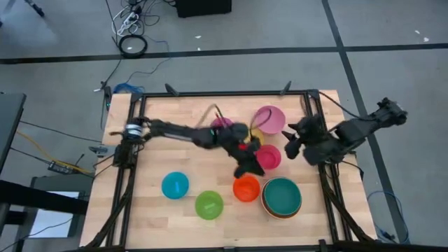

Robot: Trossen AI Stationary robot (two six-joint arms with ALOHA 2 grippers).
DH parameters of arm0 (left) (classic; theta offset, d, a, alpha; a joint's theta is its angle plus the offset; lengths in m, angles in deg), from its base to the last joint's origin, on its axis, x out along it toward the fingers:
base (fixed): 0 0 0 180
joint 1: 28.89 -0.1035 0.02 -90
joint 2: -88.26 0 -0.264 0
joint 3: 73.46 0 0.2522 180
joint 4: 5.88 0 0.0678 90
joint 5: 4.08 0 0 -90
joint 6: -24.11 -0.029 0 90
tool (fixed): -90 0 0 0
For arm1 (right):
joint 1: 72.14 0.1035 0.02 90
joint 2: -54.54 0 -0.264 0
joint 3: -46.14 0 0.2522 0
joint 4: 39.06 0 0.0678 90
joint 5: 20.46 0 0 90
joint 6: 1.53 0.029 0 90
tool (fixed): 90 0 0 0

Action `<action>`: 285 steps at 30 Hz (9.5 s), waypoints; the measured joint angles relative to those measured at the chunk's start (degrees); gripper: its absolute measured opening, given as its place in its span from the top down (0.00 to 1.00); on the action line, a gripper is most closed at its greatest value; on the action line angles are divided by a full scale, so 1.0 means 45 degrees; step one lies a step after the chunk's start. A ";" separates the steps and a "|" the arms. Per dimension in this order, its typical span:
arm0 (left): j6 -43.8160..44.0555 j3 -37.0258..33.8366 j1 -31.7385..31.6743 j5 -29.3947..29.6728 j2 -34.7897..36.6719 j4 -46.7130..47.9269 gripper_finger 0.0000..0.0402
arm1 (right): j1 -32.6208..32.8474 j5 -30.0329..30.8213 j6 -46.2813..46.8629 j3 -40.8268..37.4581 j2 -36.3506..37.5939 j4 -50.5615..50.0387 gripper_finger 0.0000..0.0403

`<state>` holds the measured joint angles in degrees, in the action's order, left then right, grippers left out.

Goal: Nest bowls inside each other
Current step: Stack the pink bowl on top of the green bowl, then stack the yellow bowl on top of the pink bowl

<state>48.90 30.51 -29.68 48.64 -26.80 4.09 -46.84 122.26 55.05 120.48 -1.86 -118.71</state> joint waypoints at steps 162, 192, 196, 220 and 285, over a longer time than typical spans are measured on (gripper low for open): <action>-0.1088 -0.0121 -0.0463 1.4971 0.8411 1.6995 0.86 | 0.5821 -0.9558 -0.3657 0.4677 -0.8881 -0.1272 0.54; -0.1093 -0.0121 -0.0468 1.5321 0.8360 1.6511 0.86 | 0.7157 0.0350 0.1646 0.5503 -0.6457 -0.3648 0.55; -0.1142 -0.0121 -0.0468 1.5296 0.8357 1.6503 0.86 | 0.4909 0.3464 0.2740 0.5440 -0.6134 -0.3761 0.57; -0.1299 -0.6745 0.1706 1.0727 0.8819 1.4373 0.86 | -0.7333 -1.0606 -0.6968 0.4425 -0.7639 0.3923 0.53; -0.0815 -0.6839 0.1961 1.1807 0.8848 1.3678 0.86 | 0.1966 -1.2944 0.2357 0.4226 -0.5888 -0.0268 1.00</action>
<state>45.24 -0.26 -20.85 101.77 13.02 65.64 -37.99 64.02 65.65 139.49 -28.35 -119.92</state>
